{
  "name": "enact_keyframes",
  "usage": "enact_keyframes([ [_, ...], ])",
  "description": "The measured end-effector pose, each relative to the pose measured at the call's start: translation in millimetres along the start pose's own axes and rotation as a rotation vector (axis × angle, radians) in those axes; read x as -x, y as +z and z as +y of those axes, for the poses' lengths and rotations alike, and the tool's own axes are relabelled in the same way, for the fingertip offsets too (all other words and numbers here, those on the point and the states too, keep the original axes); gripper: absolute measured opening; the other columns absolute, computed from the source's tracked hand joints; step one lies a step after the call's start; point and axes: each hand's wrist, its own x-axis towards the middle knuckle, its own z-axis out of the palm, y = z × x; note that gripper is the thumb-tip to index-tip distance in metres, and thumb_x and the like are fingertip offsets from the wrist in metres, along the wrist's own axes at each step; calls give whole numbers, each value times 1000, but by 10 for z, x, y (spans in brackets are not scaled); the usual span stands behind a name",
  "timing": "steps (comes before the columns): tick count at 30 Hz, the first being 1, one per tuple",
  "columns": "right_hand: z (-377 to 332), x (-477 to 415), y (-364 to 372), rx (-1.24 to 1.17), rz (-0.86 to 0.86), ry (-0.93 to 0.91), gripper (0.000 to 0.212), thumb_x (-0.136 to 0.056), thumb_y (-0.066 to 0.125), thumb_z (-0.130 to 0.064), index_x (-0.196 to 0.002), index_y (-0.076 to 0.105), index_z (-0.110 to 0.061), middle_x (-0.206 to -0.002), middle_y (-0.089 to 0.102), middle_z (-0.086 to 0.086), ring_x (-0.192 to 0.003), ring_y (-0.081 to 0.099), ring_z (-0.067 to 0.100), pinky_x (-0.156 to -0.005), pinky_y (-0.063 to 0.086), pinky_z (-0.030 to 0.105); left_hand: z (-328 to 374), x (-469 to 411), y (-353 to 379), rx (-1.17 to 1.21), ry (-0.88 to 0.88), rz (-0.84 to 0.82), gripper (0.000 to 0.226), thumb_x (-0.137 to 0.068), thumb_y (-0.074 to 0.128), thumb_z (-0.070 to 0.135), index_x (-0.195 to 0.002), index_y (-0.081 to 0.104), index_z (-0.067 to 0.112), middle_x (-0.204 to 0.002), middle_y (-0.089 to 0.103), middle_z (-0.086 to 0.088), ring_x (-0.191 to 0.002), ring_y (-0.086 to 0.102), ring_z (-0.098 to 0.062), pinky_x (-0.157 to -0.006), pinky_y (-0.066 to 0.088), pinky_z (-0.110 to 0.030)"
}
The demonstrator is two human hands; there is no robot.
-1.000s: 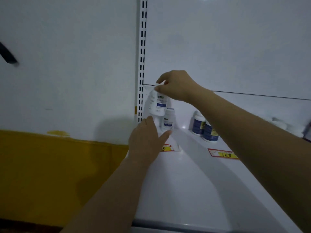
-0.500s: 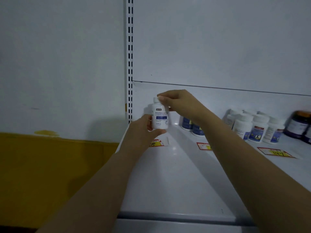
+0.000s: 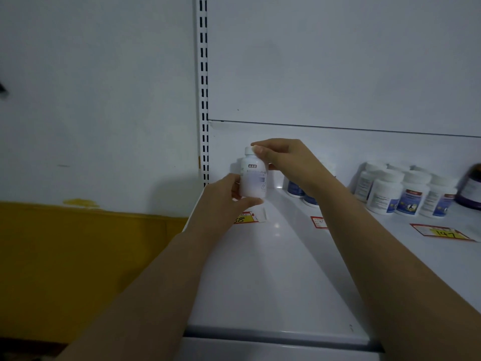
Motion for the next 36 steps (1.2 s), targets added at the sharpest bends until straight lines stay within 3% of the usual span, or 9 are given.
enact_keyframes([
  [6,-25,-11,22,32,69,-2,33,-81,65,-50,-103,67,-24,-97,70,-6,-91,67,12,-82,54,27,6,1,3,-22,24,59,45,-68,81,36,-102,54,24,-89,61,13,-77,57,-2,-63,44,-7],
  [9,-47,-21,-31,-56,61,25,25,-84,66,-40,-100,64,-22,-97,70,-1,-91,68,17,-87,56,35,52,11,10,28,-11,3,51,-72,78,40,-112,50,27,-97,59,16,-83,58,0,-66,44,-4],
  [12,-54,-2,-67,-150,-7,26,21,-91,60,-29,-108,64,-18,-107,68,3,-100,65,18,-95,52,37,82,8,47,60,-42,-108,51,-80,71,39,-124,49,25,-111,64,8,-95,62,-5,-82,50,-18],
  [16,-87,35,-21,-239,-58,12,24,-94,55,-30,-112,62,-15,-108,65,3,-101,62,19,-95,52,37,107,20,54,16,12,-22,40,-79,73,34,-112,51,24,-97,62,12,-78,58,4,-65,44,-2],
  [20,-59,37,21,-121,23,-24,26,-87,64,-37,-107,63,-22,-102,64,1,-100,63,21,-87,56,37,115,29,47,-52,22,81,45,-74,77,37,-103,45,21,-90,56,11,-68,53,0,-55,40,-8],
  [23,-49,51,11,-208,3,-26,20,-91,61,-23,-109,65,-17,-100,65,4,-93,64,18,-85,55,31,98,11,87,-34,-23,-4,50,-75,74,42,-108,43,20,-93,57,9,-73,56,-2,-56,39,-9],
  [27,-41,62,-8,-353,-62,-23,20,-95,54,-12,-112,62,-17,-119,64,7,-104,62,19,-92,52,30,115,-5,103,90,-78,-123,52,-83,67,40,-125,44,19,-111,61,3,-93,60,-8,-72,48,-16],
  [33,-47,115,74,-119,-23,-46,26,-93,51,-44,-114,60,-31,-112,61,-11,-102,60,11,-93,51,31,113,22,61,-8,-12,33,49,-76,74,38,-111,43,24,-97,55,12,-77,54,3,-58,41,-6],
  [36,-24,115,61,-141,1,-44,23,-94,54,-37,-116,62,-34,-114,63,-5,-105,61,17,-98,50,40,125,28,72,-1,-54,-7,52,-73,76,41,-108,42,24,-94,54,14,-77,53,2,-55,40,-6],
])
